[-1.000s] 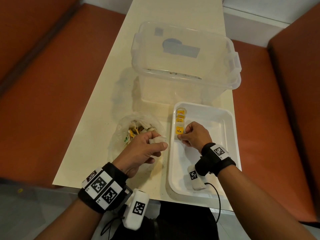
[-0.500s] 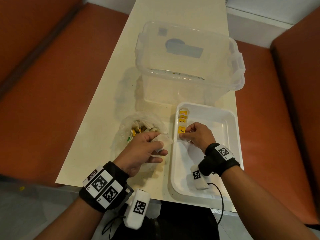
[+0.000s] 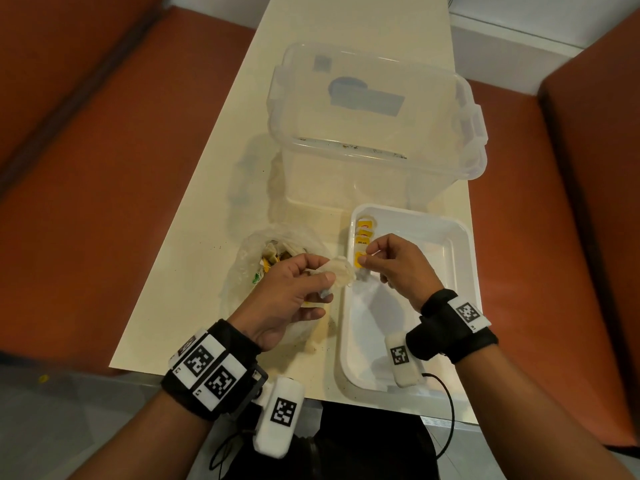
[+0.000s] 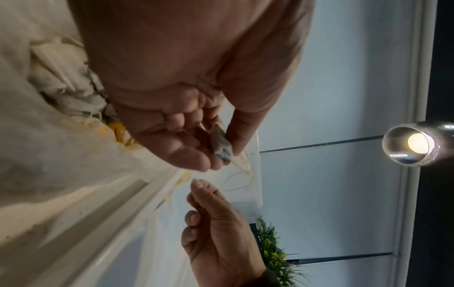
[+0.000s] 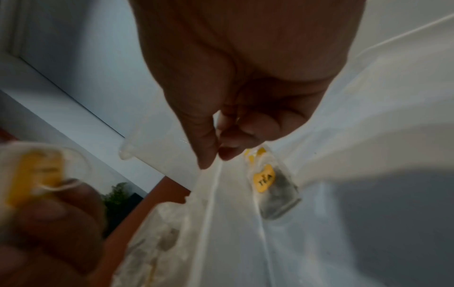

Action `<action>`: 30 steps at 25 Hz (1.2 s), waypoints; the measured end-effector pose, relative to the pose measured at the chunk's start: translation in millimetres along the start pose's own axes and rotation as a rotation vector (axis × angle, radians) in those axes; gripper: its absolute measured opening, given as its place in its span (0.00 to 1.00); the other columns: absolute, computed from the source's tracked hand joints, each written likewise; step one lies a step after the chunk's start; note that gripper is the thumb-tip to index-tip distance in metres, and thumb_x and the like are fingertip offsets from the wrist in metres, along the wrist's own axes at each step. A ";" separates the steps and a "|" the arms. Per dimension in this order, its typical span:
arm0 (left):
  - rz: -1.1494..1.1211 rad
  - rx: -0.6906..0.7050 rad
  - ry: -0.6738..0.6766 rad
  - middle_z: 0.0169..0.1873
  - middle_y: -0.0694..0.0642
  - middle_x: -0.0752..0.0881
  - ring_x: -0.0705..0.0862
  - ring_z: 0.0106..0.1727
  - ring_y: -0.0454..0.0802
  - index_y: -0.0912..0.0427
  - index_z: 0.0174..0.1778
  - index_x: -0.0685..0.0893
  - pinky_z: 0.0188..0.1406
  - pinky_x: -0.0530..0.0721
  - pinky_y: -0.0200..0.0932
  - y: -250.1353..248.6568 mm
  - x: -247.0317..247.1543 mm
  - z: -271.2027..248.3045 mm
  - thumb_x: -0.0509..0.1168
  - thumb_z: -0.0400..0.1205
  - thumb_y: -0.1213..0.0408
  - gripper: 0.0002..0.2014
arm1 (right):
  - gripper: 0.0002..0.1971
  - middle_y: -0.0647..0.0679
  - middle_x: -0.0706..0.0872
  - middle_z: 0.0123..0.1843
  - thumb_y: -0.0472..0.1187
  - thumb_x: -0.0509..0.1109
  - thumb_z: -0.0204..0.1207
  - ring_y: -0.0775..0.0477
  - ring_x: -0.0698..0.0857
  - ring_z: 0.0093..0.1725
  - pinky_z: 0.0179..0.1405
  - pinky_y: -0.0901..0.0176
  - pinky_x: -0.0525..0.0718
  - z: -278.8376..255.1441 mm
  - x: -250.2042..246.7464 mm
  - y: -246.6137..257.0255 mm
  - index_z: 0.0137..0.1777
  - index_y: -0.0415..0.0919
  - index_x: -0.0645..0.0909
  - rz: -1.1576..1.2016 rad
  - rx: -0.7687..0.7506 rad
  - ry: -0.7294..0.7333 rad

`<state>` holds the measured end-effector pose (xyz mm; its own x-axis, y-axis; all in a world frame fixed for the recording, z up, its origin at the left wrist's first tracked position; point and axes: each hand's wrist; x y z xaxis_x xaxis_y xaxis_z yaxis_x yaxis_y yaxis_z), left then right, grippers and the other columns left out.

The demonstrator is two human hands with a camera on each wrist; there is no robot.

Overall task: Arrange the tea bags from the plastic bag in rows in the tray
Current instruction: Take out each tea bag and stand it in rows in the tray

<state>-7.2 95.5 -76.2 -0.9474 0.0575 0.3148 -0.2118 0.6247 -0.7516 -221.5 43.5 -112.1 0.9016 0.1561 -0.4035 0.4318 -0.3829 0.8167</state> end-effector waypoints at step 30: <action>0.288 0.061 -0.034 0.41 0.51 0.89 0.81 0.35 0.45 0.56 0.47 0.83 0.31 0.77 0.40 14.5 -27.3 -34.5 0.66 0.84 0.54 0.09 | 0.12 0.40 0.91 0.49 0.33 0.73 0.80 0.52 0.88 0.40 0.38 0.65 0.86 -2.2 -29.0 -11.6 0.61 0.43 0.87 -0.138 0.029 0.178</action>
<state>23.9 129.9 -75.7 -0.9779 0.1986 0.0649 0.0535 0.5382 -0.8411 -252.6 45.5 -109.0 0.8257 0.3663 -0.4289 0.5525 -0.3724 0.7457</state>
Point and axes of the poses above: each hand's wrist, its own z-axis towards the middle knuckle, its own x-axis out of the palm, y = z × x
